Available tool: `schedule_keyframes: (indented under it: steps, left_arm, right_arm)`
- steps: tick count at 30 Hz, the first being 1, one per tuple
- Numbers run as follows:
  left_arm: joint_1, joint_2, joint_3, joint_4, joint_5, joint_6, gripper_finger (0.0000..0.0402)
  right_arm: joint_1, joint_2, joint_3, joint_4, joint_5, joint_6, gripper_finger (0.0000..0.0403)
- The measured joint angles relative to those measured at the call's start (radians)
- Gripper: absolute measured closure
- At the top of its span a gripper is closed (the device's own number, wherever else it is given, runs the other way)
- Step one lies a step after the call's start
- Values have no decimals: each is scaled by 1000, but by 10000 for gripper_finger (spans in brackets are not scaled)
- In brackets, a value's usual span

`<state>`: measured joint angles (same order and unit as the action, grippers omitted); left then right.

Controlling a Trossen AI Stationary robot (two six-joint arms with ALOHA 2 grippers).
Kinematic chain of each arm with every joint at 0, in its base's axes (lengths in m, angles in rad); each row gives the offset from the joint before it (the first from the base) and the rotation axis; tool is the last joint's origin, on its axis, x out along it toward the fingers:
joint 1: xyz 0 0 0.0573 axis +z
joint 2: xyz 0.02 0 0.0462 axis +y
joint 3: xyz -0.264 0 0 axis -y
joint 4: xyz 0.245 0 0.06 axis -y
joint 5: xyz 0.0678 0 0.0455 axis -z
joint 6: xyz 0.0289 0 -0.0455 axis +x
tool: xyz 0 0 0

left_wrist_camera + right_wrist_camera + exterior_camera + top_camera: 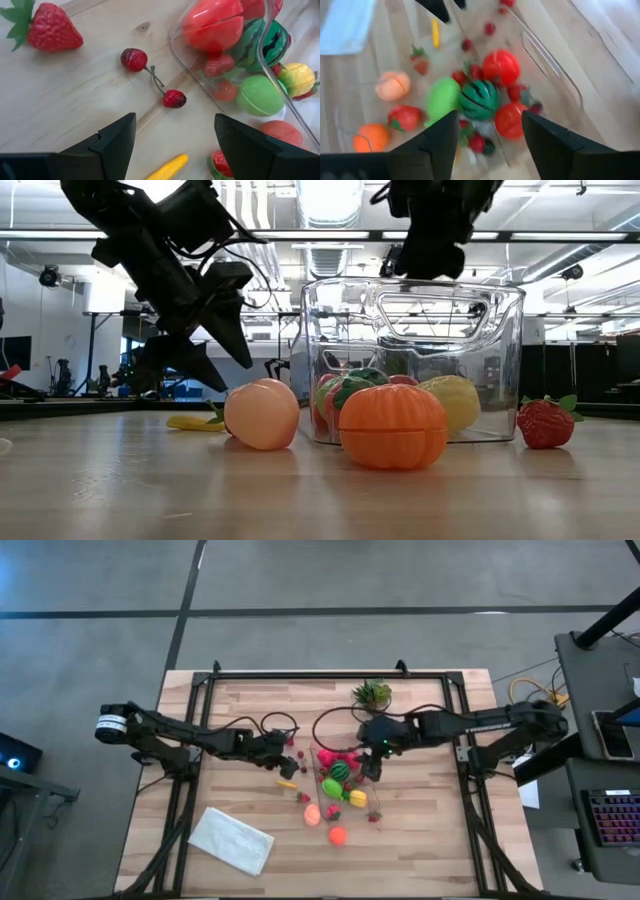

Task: Pick and placing Produce into tupperware
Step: Put the red cherry into the transparent bin

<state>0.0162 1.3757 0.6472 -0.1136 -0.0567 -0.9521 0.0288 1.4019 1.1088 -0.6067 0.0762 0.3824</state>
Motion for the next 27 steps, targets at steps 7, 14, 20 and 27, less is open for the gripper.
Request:
schedule_keyframes:
  steps: [7, 14, 20, 27]
  left_arm:
    - [-2, 0, 0, 1, 3, 113, 146]
    - [-2, 0, 1, 1, 2, 223, 146]
    - [-2, 0, 1, 1, -5, 427, 146]
    - [2, 0, 1, 1, -151, 783, 146]
  right_arm:
    - [51, 1, 63, -361, 84, 75, 165]
    - [212, -89, -38, -442, 119, 339, 159]
    - [336, -126, -130, -434, 138, 620, 164]
    - [411, -110, -168, -425, 139, 766, 163]
